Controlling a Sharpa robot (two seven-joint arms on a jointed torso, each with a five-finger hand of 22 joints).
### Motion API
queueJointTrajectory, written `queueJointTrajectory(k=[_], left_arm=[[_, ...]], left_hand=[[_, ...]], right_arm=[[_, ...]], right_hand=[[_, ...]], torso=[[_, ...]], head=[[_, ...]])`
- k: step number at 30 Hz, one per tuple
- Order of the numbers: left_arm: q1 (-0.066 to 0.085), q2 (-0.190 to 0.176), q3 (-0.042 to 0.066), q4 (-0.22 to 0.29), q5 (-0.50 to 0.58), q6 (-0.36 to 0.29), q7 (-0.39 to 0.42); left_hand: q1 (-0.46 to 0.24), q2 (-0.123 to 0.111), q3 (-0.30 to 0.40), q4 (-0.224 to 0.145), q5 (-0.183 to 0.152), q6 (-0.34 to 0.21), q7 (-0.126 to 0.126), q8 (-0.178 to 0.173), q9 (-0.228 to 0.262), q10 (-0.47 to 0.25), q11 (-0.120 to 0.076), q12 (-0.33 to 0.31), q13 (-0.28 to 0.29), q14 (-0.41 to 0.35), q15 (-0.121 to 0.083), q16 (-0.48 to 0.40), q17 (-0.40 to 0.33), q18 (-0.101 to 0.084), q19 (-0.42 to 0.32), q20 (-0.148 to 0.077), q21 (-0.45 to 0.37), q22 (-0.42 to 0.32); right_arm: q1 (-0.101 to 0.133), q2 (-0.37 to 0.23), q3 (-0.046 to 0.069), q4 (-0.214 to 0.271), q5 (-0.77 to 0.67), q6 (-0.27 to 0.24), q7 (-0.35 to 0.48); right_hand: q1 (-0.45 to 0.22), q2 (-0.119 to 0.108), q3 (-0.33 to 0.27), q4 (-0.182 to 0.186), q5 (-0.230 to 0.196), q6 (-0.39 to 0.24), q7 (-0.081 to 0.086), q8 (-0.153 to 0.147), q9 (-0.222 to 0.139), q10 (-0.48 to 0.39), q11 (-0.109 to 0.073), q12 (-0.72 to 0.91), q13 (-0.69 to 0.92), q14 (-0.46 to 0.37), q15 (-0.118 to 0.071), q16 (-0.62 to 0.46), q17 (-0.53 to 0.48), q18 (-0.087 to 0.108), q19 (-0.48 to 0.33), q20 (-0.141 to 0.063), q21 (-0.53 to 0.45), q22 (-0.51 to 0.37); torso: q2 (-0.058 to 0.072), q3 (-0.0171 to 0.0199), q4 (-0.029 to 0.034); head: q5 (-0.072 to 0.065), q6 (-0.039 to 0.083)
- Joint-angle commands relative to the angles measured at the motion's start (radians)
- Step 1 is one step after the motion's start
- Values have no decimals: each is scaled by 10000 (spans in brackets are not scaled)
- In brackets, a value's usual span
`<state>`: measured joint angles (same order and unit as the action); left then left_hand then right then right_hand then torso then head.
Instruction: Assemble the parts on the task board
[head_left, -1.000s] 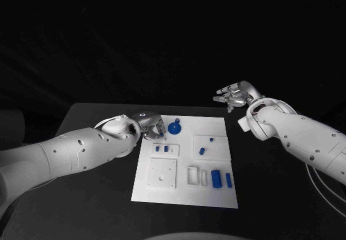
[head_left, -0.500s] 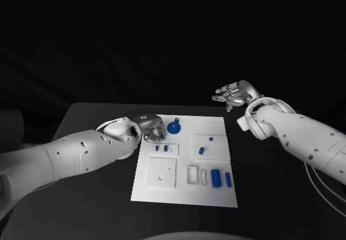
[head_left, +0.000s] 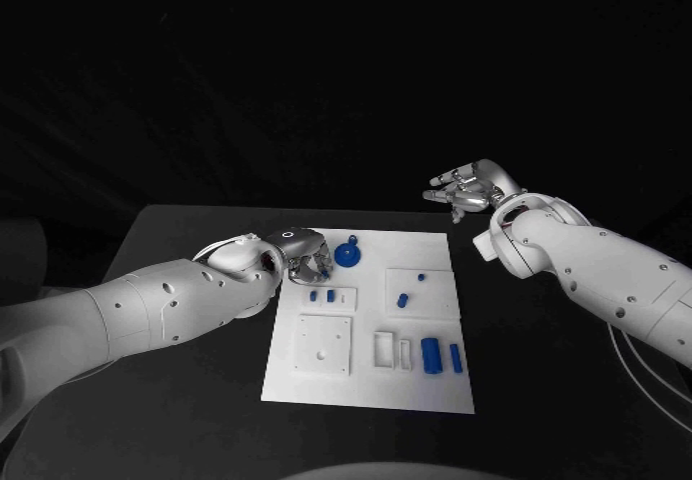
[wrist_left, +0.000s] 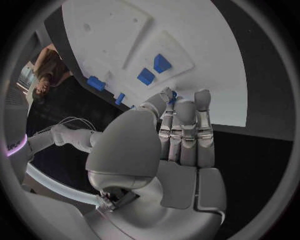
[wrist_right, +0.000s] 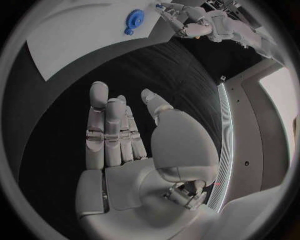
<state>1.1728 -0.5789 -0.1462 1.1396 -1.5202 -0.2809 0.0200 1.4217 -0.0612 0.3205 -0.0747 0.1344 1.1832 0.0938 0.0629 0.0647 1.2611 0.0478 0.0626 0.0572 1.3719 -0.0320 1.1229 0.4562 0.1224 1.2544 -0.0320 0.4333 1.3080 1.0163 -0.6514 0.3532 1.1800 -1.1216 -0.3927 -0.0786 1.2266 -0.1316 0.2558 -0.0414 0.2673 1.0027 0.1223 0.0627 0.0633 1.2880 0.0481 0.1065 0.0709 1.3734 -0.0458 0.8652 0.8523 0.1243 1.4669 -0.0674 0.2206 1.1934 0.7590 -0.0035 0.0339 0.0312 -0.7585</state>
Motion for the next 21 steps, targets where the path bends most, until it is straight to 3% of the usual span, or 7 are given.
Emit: queueJointTrajectory(k=[1, 21], left_arm=[[-7, 29, -1, 29, 124, 205, 27], [-7, 61, -10, 1, 134, 345, -32]], left_hand=[[26, 6, -19, 53, -40, 15, 9, 4, 5, 25, 6, -47, 14, 64, 21, -31, 16, 74, 3, -34, 40, 192], [41, 42, -46, 31, -29, 97, -4, 8, 11, 118, -18, -44, 16, 69, 8, -33, 23, 68, 5, -46, 45, 195]], right_arm=[[-4, 9, 4, 15, -98, 33, 86], [-5, 13, 4, 0, -98, 30, 90]], right_hand=[[-48, 9, 1, 22, 31, -2, 61, 0, 13, 86, -9, -50, -16, 32, 65, -19, -9, 195, 342, 68, 58, -8], [-48, 9, 1, 22, 31, -2, 61, 0, 13, 86, -9, -50, -16, 32, 65, -19, -9, 195, 342, 68, 58, -8]], torso=[[-1, -2, -5], [1, 3, 0]], head=[[-13, -10], [-29, -34]])
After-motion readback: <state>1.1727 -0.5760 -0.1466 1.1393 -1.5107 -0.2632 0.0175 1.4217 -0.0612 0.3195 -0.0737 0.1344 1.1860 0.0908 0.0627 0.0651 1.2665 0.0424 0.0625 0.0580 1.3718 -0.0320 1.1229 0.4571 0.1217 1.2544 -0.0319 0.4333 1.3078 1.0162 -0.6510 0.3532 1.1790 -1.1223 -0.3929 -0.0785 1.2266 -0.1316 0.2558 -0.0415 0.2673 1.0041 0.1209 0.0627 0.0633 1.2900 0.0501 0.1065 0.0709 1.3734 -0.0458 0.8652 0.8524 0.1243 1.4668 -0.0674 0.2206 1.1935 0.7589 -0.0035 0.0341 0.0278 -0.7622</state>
